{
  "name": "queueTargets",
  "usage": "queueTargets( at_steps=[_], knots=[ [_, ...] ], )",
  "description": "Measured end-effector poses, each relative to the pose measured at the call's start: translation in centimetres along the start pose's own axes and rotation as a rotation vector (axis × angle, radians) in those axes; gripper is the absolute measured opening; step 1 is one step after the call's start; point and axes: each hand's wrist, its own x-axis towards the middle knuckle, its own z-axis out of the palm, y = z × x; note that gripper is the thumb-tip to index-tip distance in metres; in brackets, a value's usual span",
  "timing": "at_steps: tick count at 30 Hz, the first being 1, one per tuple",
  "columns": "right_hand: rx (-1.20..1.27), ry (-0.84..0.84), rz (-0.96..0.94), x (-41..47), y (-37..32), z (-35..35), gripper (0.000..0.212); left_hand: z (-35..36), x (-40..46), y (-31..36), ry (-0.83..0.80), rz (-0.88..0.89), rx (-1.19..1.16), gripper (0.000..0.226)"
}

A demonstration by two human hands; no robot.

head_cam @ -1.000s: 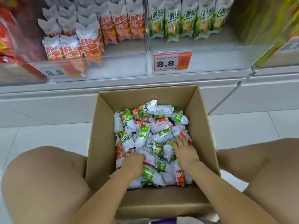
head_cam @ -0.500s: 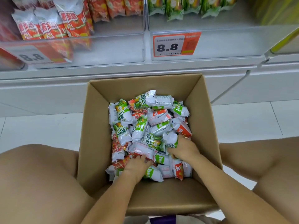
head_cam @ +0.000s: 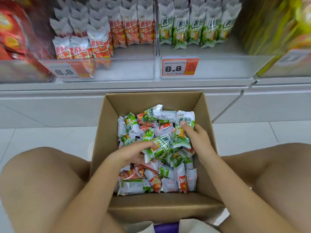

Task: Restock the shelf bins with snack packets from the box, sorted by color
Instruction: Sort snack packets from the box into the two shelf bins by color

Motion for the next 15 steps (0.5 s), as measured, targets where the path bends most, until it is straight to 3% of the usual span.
queueTargets(
  at_steps=[4,7,11,15],
  knots=[
    [0.196,0.053,-0.05,-2.7,-2.1,-1.7,0.026,0.8,-3.0,0.4,-0.021,0.091,-0.362,0.054],
    [0.224,0.033,-0.097,-4.3,-2.6,-2.4,0.019,2.0,-4.6,0.5,-0.034,0.182,-0.511,0.049],
    [0.163,-0.023,-0.171,-5.6,-3.3,-2.3,0.015,3.0,-6.2,1.0,-0.045,0.256,-0.56,0.037],
    [0.093,-0.036,-0.229,-5.9,-3.9,-2.0,0.022,2.8,-7.3,2.0,0.005,0.359,-0.443,0.043]
  ],
)
